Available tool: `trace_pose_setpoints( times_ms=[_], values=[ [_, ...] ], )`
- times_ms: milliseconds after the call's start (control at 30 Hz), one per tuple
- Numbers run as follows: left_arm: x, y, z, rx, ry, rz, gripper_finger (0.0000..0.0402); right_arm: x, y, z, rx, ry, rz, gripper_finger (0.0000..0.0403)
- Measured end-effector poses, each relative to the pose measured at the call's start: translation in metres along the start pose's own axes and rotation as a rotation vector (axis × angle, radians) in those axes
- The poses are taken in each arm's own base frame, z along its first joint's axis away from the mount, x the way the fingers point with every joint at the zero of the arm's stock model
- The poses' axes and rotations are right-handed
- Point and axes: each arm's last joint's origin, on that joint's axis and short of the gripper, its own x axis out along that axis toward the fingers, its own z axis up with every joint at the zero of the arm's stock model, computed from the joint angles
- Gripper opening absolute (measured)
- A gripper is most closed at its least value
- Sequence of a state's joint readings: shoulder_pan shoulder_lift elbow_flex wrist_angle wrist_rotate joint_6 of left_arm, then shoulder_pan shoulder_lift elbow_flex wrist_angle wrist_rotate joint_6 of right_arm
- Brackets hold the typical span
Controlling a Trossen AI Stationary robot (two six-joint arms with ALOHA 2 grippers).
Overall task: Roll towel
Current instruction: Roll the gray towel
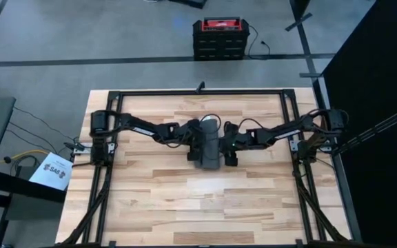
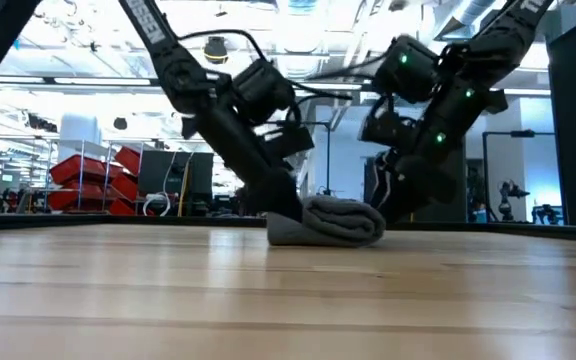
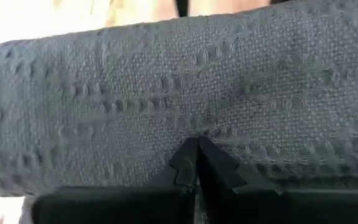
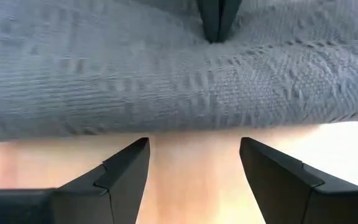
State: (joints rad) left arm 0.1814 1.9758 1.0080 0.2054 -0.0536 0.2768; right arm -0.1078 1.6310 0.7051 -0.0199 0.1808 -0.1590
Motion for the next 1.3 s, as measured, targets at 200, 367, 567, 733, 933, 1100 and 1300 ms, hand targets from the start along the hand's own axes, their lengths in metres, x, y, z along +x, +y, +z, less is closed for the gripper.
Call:
trace_pose_setpoints(
  times_ms=[200, 367, 567, 733, 933, 1100, 1300],
  values=[
    [0.019, -0.003, -0.013, 0.006, 0.009, -0.027, 0.0, 0.014, -0.032, -0.018, 0.05, 0.032, 0.099, 0.024],
    [0.024, -0.007, -0.011, 0.051, -0.061, -0.045, 0.0, 0.03, -0.039, -0.023, 0.02, -0.007, 0.174, 0.024],
    [0.02, -0.007, -0.006, 0.072, -0.094, -0.06, 0.0, 0.012, -0.038, -0.013, -0.006, -0.036, 0.147, 0.024],
    [0.02, -0.007, -0.004, 0.078, -0.115, -0.059, 0.0, -0.005, -0.033, 0.002, -0.049, -0.143, 0.136, 0.024],
    [0.013, -0.007, 0.004, 0.089, -0.144, -0.047, 0.0, 0.003, -0.024, 0.005, -0.077, -0.177, 0.149, 0.024],
    [-0.001, -0.008, 0.015, 0.119, -0.122, -0.032, 0.0, 0.0, -0.026, 0.015, -0.062, -0.224, 0.143, 0.024],
    [-0.019, -0.011, 0.024, 0.115, -0.046, -0.053, 0.0, -0.004, -0.029, 0.032, -0.064, -0.281, 0.135, 0.024]
  ],
)
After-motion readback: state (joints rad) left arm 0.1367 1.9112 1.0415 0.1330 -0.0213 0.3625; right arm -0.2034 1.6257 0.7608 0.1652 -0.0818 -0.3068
